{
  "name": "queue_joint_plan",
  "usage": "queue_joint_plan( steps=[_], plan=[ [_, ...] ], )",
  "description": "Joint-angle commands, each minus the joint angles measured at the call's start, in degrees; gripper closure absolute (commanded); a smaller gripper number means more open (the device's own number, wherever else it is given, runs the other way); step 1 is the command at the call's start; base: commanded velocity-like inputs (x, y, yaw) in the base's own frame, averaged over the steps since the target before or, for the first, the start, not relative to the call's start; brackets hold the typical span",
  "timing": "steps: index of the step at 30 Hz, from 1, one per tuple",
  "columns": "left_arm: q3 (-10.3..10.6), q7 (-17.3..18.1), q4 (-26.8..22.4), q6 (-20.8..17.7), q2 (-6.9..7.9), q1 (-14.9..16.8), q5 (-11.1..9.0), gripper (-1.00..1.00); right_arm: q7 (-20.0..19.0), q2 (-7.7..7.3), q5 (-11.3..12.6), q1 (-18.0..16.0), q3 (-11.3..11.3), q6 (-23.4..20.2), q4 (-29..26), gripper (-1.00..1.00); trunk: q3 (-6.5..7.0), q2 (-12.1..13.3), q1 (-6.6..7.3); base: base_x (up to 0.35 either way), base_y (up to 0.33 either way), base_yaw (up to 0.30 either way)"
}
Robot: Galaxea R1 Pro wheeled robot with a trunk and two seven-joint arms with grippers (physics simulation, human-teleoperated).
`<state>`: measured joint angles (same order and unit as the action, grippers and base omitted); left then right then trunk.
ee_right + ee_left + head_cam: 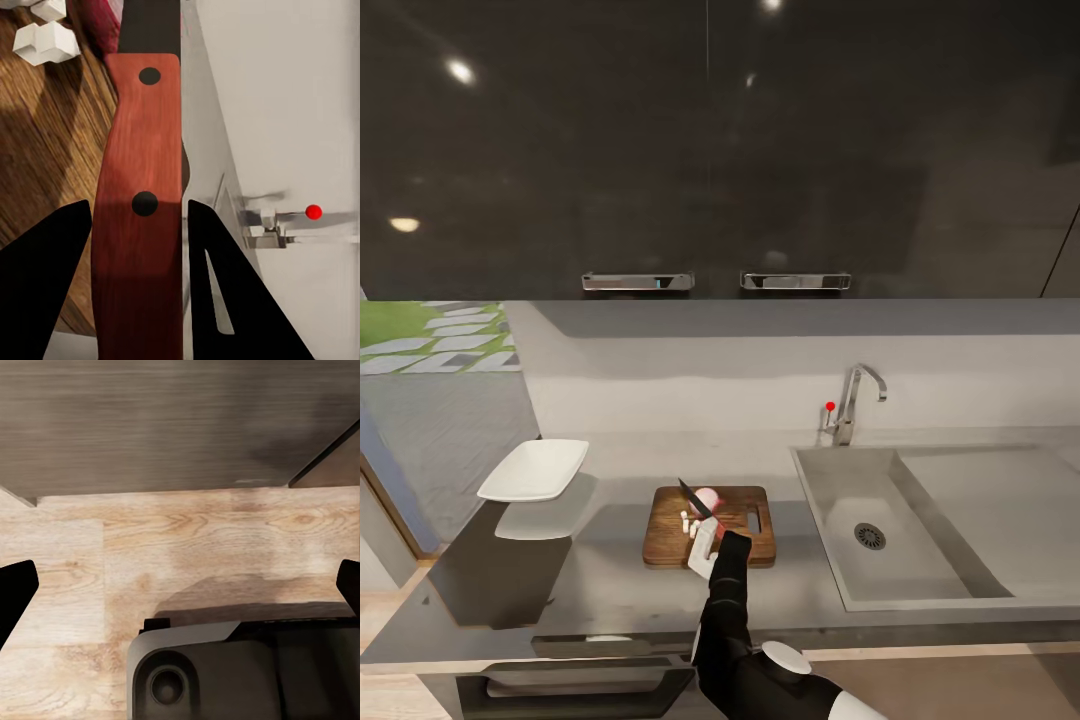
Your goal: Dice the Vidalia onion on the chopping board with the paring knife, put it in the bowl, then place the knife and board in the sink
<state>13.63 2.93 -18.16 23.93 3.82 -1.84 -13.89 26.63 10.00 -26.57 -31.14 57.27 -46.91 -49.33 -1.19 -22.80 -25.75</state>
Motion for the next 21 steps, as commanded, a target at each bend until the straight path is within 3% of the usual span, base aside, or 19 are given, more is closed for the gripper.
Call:
queue_joint_plan(
  steps=[1,13,18,21],
  plan=[
    [0.3,0.2,-0.1,0.1,0.05,0.0,-0.6,-1.00,0.3,0.00,0.0,-0.1,0.2,-0.3,0.0,1.00,-0.12,-0.1,-0.04,0.000,0.000,0.000],
    [0.3,0.2,-0.1,0.1,0.05,0.0,-0.6,-1.00,3.4,-0.04,-0.4,-0.1,-0.5,-0.2,-4.1,1.00,-0.12,-0.1,-0.04,0.000,0.000,0.000],
    [0.3,0.2,-0.1,0.1,0.05,0.0,-0.6,-1.00,3.7,-0.15,-0.4,-0.1,-3.5,-0.2,-4.5,1.00,-0.12,-0.1,-0.04,0.000,0.000,0.000],
    [0.3,0.2,-0.1,0.1,0.05,0.0,-0.6,-1.00,3.6,-0.27,-0.4,-0.1,-4.0,-0.2,-4.1,1.00,-0.12,-0.1,-0.04,0.000,0.000,0.000]
  ],
)
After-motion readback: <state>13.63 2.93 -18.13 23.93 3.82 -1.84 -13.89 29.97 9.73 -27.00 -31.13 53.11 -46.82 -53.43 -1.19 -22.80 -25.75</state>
